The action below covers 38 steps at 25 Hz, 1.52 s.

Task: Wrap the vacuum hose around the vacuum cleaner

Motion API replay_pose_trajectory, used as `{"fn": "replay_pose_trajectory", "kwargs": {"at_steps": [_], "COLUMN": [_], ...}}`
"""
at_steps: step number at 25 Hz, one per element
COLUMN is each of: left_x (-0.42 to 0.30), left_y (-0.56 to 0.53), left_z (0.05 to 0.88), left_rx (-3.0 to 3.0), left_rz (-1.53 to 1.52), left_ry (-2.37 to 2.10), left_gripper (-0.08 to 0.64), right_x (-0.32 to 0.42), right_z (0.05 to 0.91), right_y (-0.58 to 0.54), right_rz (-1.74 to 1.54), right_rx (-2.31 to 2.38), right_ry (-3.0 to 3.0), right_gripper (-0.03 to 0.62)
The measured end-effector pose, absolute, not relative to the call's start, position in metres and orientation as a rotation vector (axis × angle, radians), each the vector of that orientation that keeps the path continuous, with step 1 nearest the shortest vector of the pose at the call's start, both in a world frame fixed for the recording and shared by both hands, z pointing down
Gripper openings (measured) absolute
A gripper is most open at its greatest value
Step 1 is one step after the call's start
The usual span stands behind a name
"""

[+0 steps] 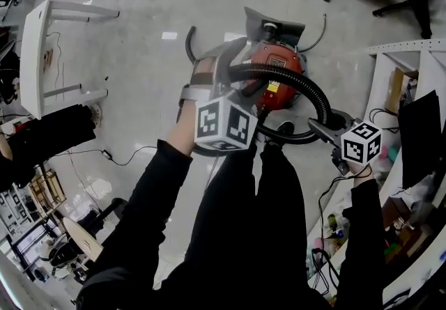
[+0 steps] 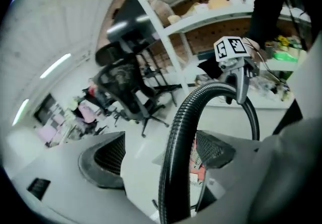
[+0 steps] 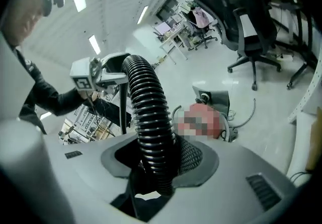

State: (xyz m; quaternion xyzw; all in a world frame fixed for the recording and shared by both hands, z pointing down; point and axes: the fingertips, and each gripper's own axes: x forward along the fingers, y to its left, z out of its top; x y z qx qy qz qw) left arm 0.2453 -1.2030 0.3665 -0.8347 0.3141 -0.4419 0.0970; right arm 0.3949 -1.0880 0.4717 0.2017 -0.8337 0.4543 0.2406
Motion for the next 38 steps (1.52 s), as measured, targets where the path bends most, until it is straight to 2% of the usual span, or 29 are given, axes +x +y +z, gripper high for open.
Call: {"fn": "replay_pose_trajectory", "kwargs": {"at_steps": [3, 5, 8, 11, 14, 16, 17, 18, 19, 26, 34, 38], "left_x": [0.166, 0.109, 0.033, -0.006, -0.017, -0.023, -0.024, -0.024, -0.024, 0.007, 0.007, 0.014], "left_y": [-1.188, -1.155, -1.08, -1.019, -0.999, -0.999, -1.003, -1.012, -1.026, -1.107, -1.121, -1.13], "left_z": [0.365, 0.402, 0.514, 0.617, 0.7, 0.745, 0.763, 0.777, 0.789, 0.832, 0.859, 0.868], "left_rx": [-2.54, -2.673, -2.724, -2.769, -2.791, -2.766, -2.761, -2.755, -2.745, -2.825, -2.815, -2.806], "left_rz": [-1.066, -1.051, -1.48, -1.81, -2.077, -2.186, -2.19, -2.158, -2.118, -2.066, -2.079, -2.091], "left_ry": [1.447, 1.768, 1.979, 2.064, 1.986, 2.086, 2.187, 2.278, 2.325, 2.079, 2.046, 2.003], "left_gripper": [0.446, 0.446, 0.446, 0.446, 0.446, 0.442, 0.4, 0.201, 0.192, 0.187, 0.187, 0.187], "right_x": [0.404, 0.414, 0.435, 0.446, 0.451, 0.457, 0.46, 0.463, 0.466, 0.484, 0.498, 0.515], "right_z": [0.49, 0.503, 0.525, 0.547, 0.566, 0.584, 0.594, 0.606, 0.618, 0.708, 0.798, 0.853], "right_y": [-1.105, -1.117, -1.134, -1.143, -1.155, -1.161, -1.162, -1.162, -1.161, -1.15, -1.148, -1.137], "right_rz": [1.334, 1.404, 1.504, 1.598, 1.676, 1.709, 1.722, 1.733, 1.744, 1.814, 1.875, 1.751], "right_rx": [0.571, 0.6, 0.662, 0.65, 0.608, 0.598, 0.6, 0.605, 0.611, 0.66, 0.859, 1.018], "right_ry": [-2.23, -2.214, -2.17, -2.123, -2.116, -2.112, -2.11, -2.107, -2.104, -2.078, -2.072, -1.899], "right_gripper": [0.179, 0.181, 0.181, 0.181, 0.183, 0.183, 0.183, 0.183, 0.184, 0.184, 0.179, 0.183]}}
